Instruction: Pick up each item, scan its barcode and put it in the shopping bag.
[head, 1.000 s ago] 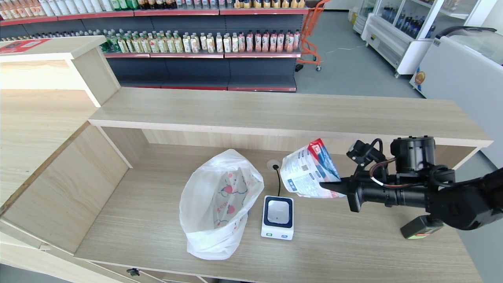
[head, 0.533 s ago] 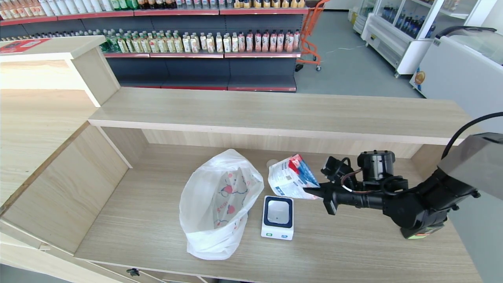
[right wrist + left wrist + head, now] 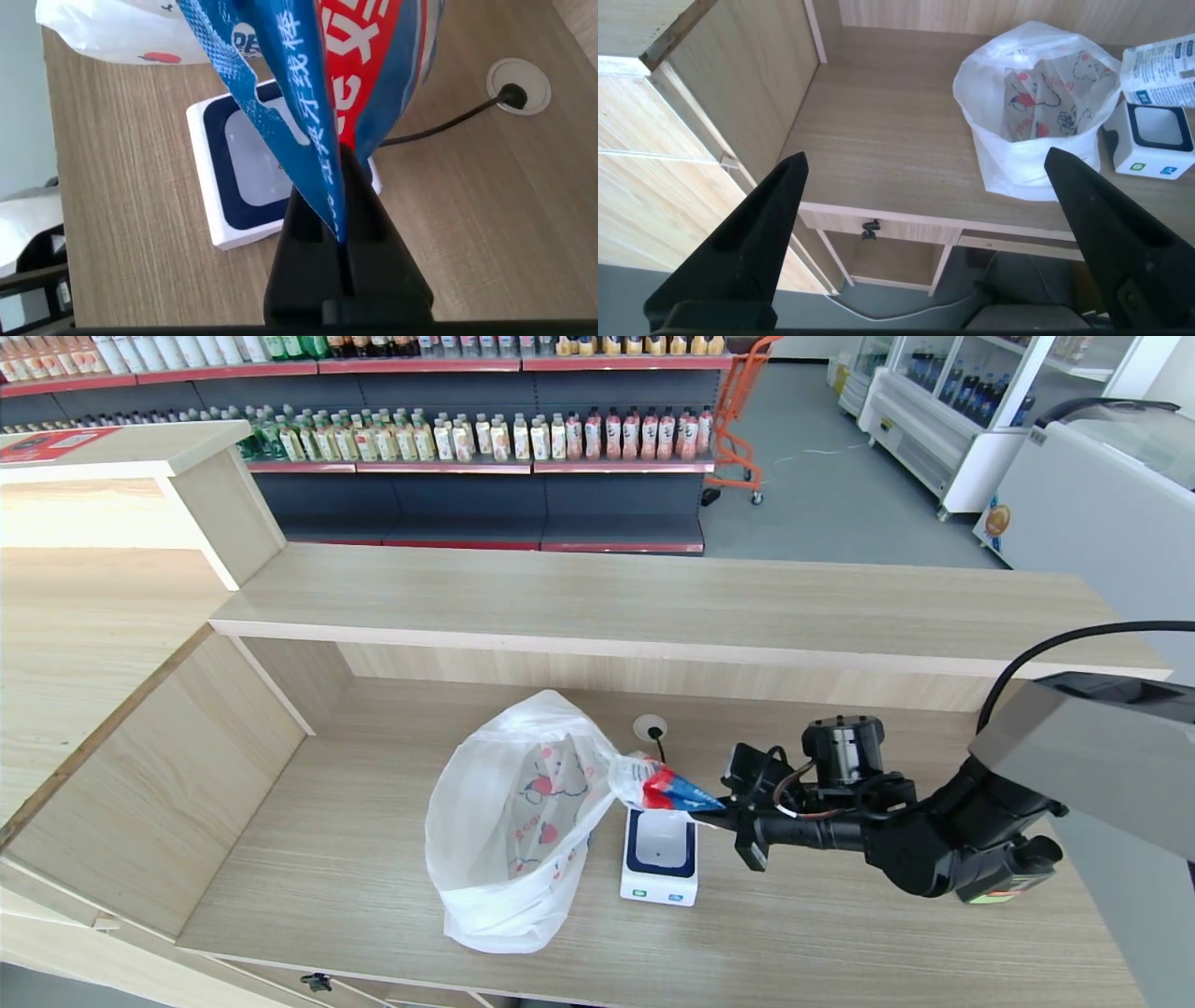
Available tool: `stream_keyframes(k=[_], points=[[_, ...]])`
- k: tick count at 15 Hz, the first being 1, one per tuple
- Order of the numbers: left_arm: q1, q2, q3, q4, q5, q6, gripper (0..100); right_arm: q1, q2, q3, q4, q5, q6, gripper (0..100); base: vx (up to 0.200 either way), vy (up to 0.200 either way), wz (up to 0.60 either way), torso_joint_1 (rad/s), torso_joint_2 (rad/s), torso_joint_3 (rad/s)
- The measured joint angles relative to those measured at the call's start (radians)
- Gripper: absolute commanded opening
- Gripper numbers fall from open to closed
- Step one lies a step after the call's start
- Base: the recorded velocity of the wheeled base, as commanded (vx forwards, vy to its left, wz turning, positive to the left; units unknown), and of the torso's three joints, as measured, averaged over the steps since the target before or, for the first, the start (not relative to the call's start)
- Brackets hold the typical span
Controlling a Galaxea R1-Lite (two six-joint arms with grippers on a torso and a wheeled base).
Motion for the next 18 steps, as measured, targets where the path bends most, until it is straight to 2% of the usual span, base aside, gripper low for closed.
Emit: stream_keyframes(k=[6, 12, 18], points=[[0.000, 0.000, 0.000, 0.000, 0.000, 0.000, 100, 0.006, -0.024, -0.014, 0.010, 0.001, 0.021, 0, 0.000, 0.000, 0.00, 0.000, 0.00, 0.000], [0.000, 0.000, 0.000, 0.000, 0.000, 0.000, 100, -0.040, -0.081, 0.064, 0.010, 0.005, 0.031, 0, 0.000, 0.000, 0.00, 0.000, 0.00, 0.000], [0.000, 0.000, -0.001, 0.000, 0.000, 0.000, 100, -0.045, -0.114, 0.092, 0.009, 0.031, 0.069, 0, 0.000, 0.000, 0.00, 0.000, 0.00, 0.000]])
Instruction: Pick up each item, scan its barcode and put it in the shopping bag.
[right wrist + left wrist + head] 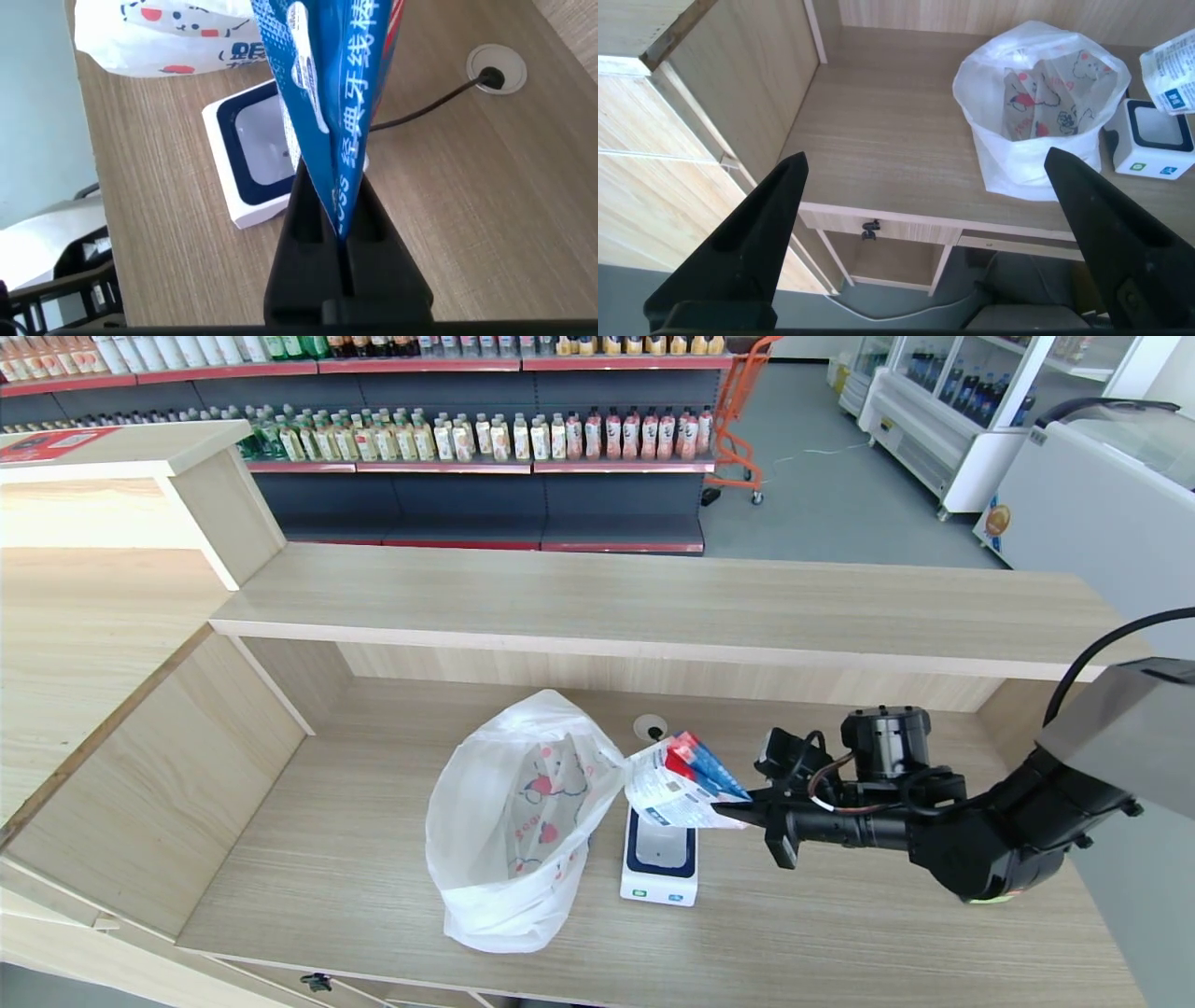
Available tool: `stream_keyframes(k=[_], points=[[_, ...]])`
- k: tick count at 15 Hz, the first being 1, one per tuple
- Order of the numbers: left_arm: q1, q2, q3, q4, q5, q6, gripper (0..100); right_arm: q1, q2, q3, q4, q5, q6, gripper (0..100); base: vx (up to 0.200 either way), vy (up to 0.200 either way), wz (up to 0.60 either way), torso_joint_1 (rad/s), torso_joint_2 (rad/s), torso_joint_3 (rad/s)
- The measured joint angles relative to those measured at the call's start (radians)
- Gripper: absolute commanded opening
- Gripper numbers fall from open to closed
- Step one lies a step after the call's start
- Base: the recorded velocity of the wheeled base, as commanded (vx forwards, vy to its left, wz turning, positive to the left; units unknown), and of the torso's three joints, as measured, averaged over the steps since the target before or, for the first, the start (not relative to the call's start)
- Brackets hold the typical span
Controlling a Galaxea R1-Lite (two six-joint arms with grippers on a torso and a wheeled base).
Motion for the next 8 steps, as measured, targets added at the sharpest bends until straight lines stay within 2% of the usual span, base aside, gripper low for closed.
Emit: stream_keyframes(k=[8], points=[[0.000, 0.000, 0.001, 0.000, 0.000, 0.000, 100, 0.004, 0.009, 0.012, -0.009, 0.001, -0.016, 0, 0.000, 0.000, 0.00, 0.000, 0.00, 0.000]])
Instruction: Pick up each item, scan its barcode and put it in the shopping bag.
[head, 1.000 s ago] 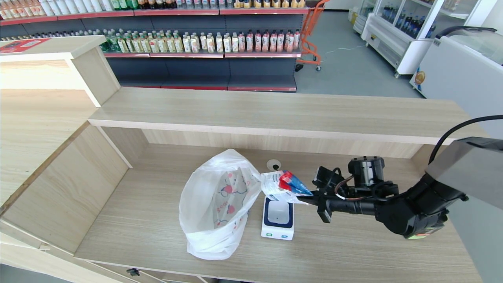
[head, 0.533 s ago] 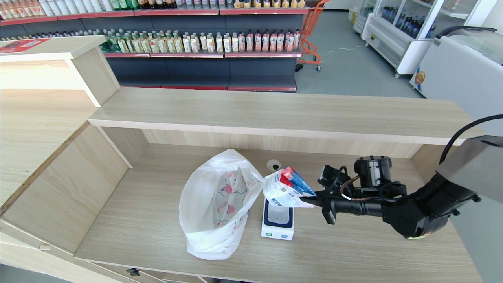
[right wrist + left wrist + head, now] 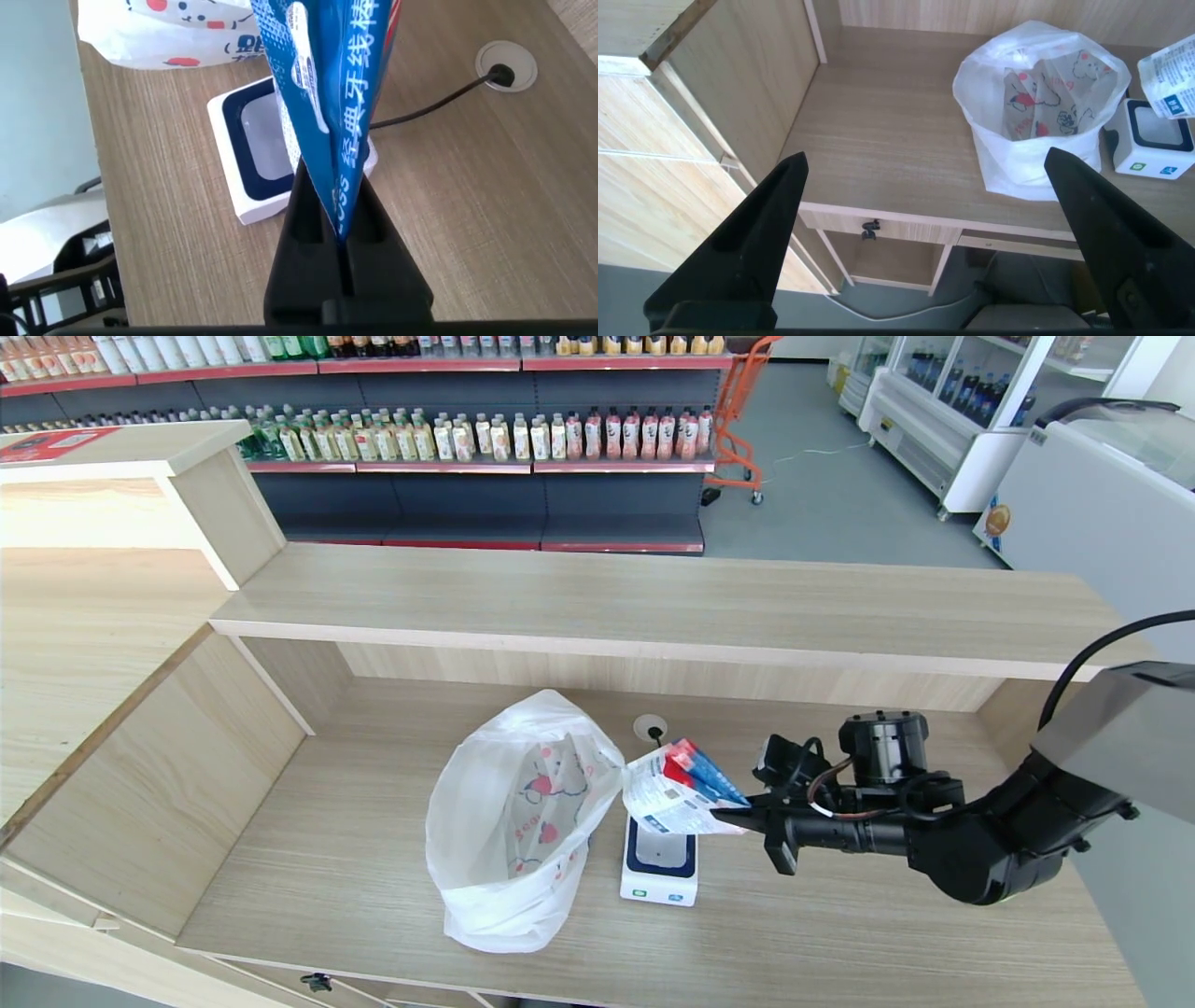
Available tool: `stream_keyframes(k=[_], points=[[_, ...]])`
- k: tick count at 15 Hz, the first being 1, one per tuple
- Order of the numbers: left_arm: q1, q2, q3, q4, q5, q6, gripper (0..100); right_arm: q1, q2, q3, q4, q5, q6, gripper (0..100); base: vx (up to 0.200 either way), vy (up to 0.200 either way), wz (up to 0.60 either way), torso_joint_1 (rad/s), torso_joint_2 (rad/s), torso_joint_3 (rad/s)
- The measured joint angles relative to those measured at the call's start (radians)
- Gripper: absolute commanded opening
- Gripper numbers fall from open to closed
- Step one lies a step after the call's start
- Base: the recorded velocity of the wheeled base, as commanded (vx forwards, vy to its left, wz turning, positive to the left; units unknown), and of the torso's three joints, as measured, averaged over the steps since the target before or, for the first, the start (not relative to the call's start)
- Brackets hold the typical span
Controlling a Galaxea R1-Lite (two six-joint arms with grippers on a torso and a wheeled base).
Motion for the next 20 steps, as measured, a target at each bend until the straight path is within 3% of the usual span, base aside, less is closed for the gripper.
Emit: stream_keyframes(k=[10, 15, 20], points=[[0.000, 0.000, 0.000, 0.000, 0.000, 0.000, 100, 0.013, 0.018, -0.003, -0.001, -0.004, 0.023, 0, 0.000, 0.000, 0.00, 0.000, 0.00, 0.000], [0.000, 0.000, 0.000, 0.000, 0.000, 0.000, 100, -0.025, -0.132, 0.047, 0.005, -0.006, 0.415, 0, 0.000, 0.000, 0.00, 0.000, 0.00, 0.000], [0.000, 0.000, 0.000, 0.000, 0.000, 0.000, 100, -0.049, -0.466, 0.301, 0.051, -0.006, 0.747, 0, 0.000, 0.000, 0.00, 0.000, 0.00, 0.000]])
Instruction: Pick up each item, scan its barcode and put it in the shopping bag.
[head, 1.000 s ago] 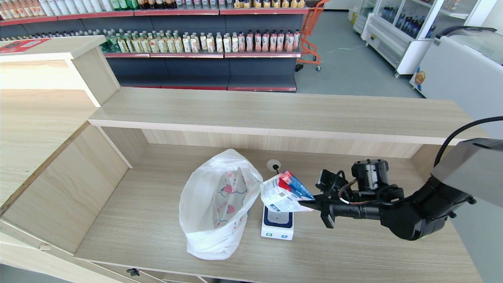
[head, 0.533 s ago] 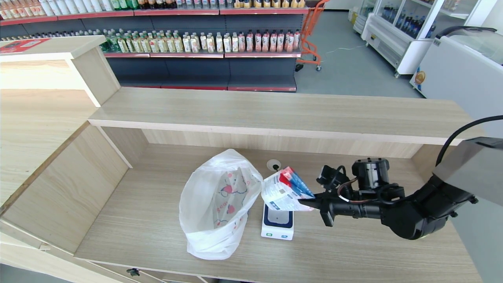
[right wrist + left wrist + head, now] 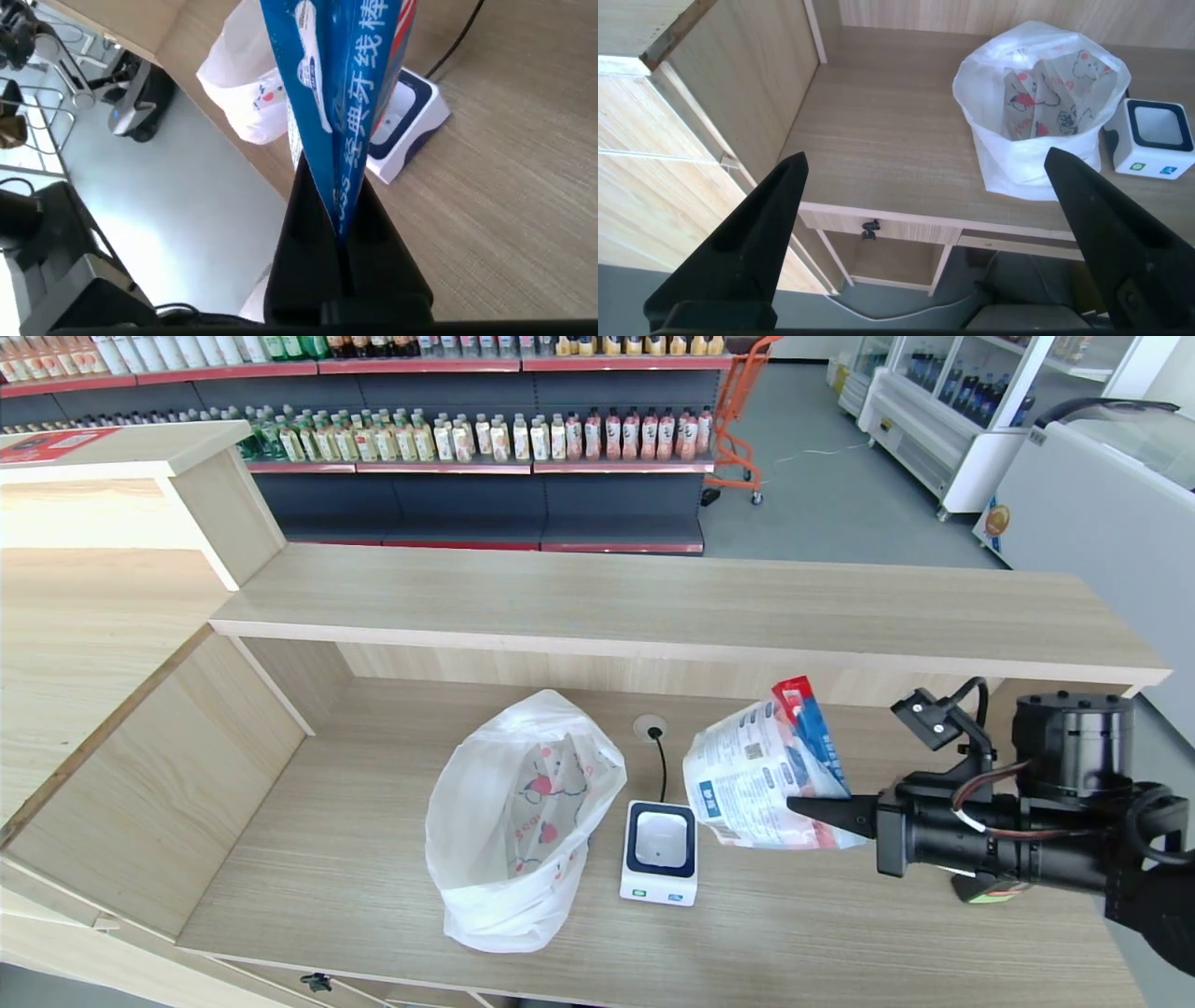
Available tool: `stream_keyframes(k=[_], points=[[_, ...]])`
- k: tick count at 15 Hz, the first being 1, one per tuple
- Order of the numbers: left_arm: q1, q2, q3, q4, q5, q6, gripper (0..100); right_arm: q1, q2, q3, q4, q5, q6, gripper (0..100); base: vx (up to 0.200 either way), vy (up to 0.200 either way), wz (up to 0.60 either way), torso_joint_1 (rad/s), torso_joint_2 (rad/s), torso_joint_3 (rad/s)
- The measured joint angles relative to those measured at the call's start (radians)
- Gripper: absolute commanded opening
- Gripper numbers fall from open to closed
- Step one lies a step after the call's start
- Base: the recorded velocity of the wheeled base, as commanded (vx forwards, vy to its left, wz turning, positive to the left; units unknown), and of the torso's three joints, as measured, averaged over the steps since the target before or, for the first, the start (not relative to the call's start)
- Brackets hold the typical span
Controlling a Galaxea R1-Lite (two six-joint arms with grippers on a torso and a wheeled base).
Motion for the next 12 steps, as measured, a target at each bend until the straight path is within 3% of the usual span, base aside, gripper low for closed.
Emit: stream_keyframes(k=[5, 8, 12], points=[[0.000, 0.000, 0.000, 0.000, 0.000, 0.000, 100, 0.087, -0.023, -0.034, 0.012, -0.034, 0.166, 0, 0.000, 0.000, 0.00, 0.000, 0.00, 0.000], [0.000, 0.000, 0.000, 0.000, 0.000, 0.000, 100, 0.213, 0.039, -0.109, 0.014, -0.145, 0.255, 0, 0.000, 0.000, 0.00, 0.000, 0.00, 0.000], [0.000, 0.000, 0.000, 0.000, 0.000, 0.000, 100, 0.301, 0.231, -0.306, 0.063, -0.292, 0.269, 0, 0.000, 0.000, 0.00, 0.000, 0.00, 0.000]])
